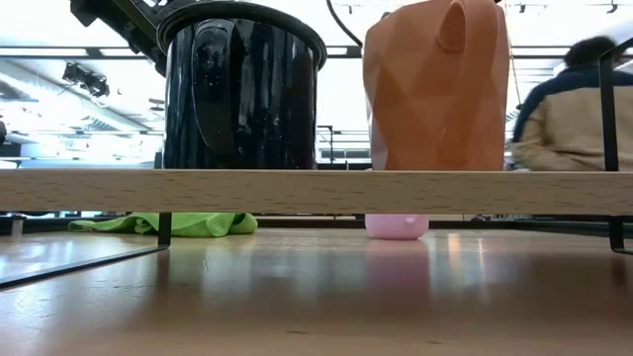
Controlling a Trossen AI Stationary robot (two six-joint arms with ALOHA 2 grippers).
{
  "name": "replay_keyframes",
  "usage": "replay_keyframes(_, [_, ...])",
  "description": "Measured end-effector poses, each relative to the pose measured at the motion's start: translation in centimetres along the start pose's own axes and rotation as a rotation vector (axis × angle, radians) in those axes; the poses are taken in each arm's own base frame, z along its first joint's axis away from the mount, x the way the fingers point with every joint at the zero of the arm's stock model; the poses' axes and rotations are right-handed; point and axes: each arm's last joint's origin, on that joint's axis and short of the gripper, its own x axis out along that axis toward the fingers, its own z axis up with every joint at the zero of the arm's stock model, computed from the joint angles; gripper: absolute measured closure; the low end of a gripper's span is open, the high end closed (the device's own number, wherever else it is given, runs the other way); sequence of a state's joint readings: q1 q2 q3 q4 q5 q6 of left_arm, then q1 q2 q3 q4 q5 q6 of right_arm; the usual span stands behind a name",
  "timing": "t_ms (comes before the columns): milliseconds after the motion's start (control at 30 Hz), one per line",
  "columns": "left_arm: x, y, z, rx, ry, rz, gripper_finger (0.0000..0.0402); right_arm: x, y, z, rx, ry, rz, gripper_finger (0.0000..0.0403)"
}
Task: Stack small to large cups/mugs on shelf
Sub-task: Put the pink mug on the shelf
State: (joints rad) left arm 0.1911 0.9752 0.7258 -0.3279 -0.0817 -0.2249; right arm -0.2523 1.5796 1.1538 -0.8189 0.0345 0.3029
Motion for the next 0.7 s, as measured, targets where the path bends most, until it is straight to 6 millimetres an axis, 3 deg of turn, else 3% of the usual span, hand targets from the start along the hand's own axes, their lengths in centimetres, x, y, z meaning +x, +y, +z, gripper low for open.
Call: replay_keyframes(700, [0.0, 0.0, -0.1, -0.007, 0.007, 0.002, 0.0373, 1.7, 0.2, 0.4, 0.008, 0.022, -0.008, 0.0302])
